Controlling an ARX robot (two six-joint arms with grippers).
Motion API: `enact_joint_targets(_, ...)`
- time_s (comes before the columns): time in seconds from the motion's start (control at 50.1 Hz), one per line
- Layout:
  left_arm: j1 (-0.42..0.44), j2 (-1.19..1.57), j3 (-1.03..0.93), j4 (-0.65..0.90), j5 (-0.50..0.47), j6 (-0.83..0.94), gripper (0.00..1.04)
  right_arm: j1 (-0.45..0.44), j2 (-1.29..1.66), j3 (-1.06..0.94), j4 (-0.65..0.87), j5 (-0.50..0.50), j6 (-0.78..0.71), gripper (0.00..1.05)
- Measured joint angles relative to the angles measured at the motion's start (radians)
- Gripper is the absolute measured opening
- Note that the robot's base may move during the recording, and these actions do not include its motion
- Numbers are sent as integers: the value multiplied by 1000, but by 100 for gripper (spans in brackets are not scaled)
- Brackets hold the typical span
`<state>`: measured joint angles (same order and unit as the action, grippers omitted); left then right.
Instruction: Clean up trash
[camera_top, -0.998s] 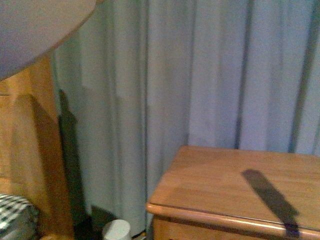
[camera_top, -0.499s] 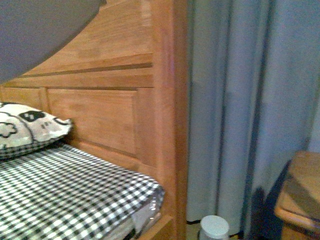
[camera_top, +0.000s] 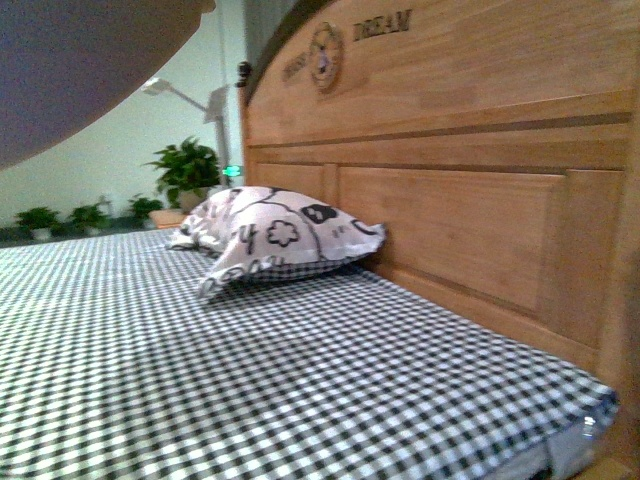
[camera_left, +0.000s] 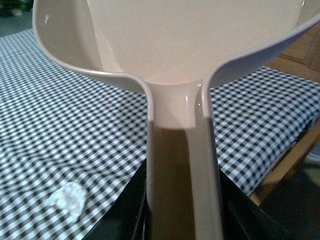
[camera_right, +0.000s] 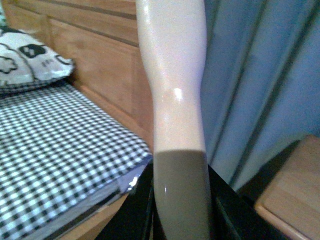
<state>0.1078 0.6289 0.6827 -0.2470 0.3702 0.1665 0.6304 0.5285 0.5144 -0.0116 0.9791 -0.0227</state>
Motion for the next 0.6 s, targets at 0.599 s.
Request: enact_joint_targets(0.599,4,-5,0,1,-3,-3,28,2,8,-1,-1,-7,0,21)
